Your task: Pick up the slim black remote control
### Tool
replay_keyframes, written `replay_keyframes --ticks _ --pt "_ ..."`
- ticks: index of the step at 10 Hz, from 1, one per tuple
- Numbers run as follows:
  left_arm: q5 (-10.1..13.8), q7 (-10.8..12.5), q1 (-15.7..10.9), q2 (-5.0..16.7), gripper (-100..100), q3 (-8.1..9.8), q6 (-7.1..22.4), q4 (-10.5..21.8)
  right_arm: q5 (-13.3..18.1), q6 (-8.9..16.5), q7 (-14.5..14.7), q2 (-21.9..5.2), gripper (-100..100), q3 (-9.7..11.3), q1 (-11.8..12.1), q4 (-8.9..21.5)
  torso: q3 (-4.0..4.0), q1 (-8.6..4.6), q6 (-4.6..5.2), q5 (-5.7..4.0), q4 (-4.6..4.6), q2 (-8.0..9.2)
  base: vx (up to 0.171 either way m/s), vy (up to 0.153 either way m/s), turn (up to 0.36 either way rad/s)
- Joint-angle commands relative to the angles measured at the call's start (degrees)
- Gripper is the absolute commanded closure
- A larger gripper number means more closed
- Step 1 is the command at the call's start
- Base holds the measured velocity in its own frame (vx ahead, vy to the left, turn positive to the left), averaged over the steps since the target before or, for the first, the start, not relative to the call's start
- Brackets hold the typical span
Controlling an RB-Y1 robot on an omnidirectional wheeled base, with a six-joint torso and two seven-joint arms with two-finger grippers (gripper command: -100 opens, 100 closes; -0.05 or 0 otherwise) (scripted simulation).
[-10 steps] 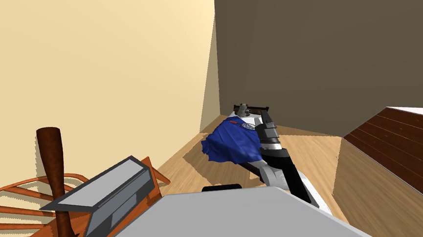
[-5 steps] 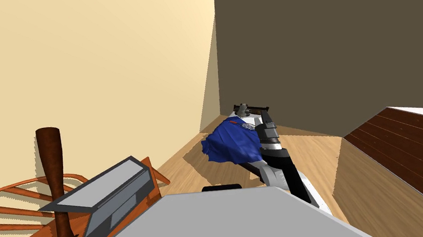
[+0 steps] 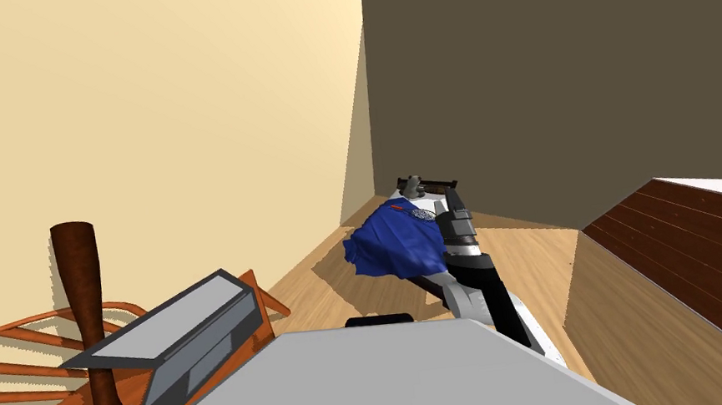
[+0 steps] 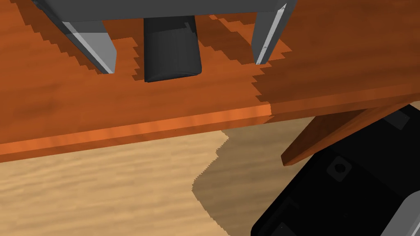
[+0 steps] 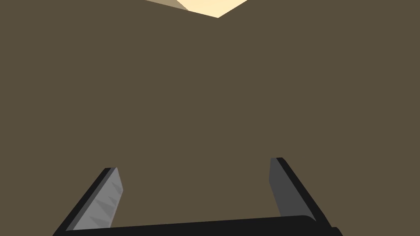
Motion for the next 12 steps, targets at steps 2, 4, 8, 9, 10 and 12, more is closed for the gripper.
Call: replay_keyframes --ticks 2,4,8,9,10,12 --pt "0.0 -0.1 0.02 -0.05 100 0.05 0.26 -0.09 0.0 0.0 0.0 0.0 0 0.0 0.0 0.0 0.02 0.05 -0.01 0.04 0.02 0.02 0.0 0.0 0.0" --pt "0.02 -0.07 0.11 0.05 100 0.07 0.3 0.02 0.0 0.0 0.0 0.0 0 0.0 0.0 0.0 0.03 0.08 0.03 0.15 0.06 0.0 0.0 0.0 0.0" --pt "0.34 0.68 0.87 1.84 100 -0.44 -1.06 -1.41 0.0 0.0 0.0 0.0 0 0.0 0.0 0.0 0.02 0.32 0.13 0.4 0.06 -0.01 0.004 0.0 0.013" --pt "0.62 0.98 1.6 3.13 100 -0.56 -1.87 -1.96 0.0 0.0 0.0 0.0 0 0.0 0.01 0.0 0.0 0.38 0.13 0.43 0.05 -0.06 0.02 0.0 0.052" --pt "0.62 0.98 1.6 3.13 100 -0.56 -1.87 -1.96 0.0 0.0 0.0 0.0 0 0.0 0.01 0.0 -0.02 0.4 0.13 0.44 0.04 -0.08 0.011 -0.001 0.011" --pt "0.56 0.93 1.98 3.32 0 -0.54 -0.97 -3.15 0.0 0.0 0.0 0.0 0 0.0 0.0 0.0 0.03 0.4 0.08 0.45 0.07 -0.02 0.0 0.0 0.0"
